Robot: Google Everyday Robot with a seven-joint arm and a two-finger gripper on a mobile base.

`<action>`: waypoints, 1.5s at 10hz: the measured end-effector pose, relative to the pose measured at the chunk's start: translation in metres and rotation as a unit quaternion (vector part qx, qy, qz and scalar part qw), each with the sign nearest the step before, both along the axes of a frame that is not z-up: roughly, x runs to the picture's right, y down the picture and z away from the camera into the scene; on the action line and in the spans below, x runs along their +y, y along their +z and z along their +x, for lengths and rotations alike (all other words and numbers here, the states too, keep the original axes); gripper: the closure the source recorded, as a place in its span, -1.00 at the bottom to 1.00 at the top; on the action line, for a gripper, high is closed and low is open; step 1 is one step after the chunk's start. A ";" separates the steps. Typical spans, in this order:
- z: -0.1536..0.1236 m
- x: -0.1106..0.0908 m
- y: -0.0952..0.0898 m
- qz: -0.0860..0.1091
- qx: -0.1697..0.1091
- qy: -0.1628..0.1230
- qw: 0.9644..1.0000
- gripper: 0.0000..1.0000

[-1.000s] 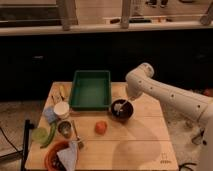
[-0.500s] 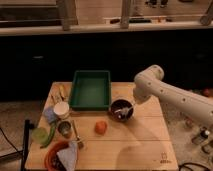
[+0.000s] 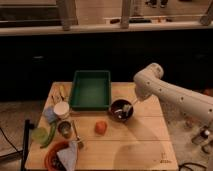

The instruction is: Wipe purple bowl with brush

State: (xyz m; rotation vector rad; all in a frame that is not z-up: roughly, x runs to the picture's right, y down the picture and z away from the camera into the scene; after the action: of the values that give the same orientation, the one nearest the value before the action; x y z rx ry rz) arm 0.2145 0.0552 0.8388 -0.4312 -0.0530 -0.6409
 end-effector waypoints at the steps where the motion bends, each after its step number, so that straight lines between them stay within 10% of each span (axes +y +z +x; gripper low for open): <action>1: -0.004 -0.006 0.004 0.007 0.001 -0.001 1.000 1.00; 7: -0.052 0.001 -0.005 0.010 -0.052 -0.032 0.998 1.00; 15: 0.010 0.023 -0.019 -0.007 -0.014 -0.013 1.000 1.00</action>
State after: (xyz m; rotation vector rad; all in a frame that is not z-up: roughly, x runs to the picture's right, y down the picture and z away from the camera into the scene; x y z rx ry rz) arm 0.2240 0.0778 0.8195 -0.4370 -0.0775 -0.6731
